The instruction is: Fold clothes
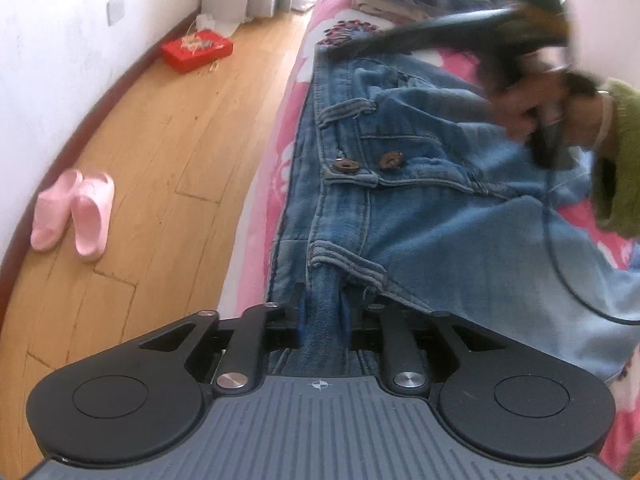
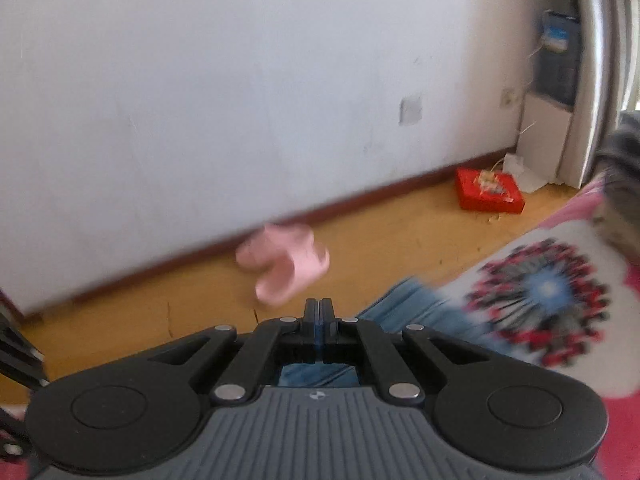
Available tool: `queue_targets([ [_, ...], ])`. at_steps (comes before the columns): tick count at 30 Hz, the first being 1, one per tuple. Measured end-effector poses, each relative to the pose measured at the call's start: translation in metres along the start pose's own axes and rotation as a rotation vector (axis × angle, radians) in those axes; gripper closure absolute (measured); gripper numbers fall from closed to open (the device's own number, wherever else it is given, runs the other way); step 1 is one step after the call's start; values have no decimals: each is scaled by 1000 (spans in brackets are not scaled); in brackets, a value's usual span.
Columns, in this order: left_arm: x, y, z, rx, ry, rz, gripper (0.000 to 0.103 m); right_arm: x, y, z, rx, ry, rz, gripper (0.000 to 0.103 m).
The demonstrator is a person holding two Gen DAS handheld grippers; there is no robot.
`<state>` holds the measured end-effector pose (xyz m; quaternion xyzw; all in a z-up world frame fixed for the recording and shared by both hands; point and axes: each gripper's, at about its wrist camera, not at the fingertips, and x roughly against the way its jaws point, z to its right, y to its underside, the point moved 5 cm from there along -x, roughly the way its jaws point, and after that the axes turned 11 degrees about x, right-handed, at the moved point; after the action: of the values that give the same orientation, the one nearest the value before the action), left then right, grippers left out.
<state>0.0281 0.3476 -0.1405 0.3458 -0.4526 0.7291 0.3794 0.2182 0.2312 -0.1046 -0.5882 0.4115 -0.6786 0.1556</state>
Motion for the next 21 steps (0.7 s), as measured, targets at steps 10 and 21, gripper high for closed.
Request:
queue_targets([
  [10, 39, -44, 3, 69, -77, 54, 63, 250, 12, 95, -216, 157, 172, 97],
  [21, 8, -94, 124, -23, -112, 154, 60, 404, 240, 101, -683, 472, 18, 88],
])
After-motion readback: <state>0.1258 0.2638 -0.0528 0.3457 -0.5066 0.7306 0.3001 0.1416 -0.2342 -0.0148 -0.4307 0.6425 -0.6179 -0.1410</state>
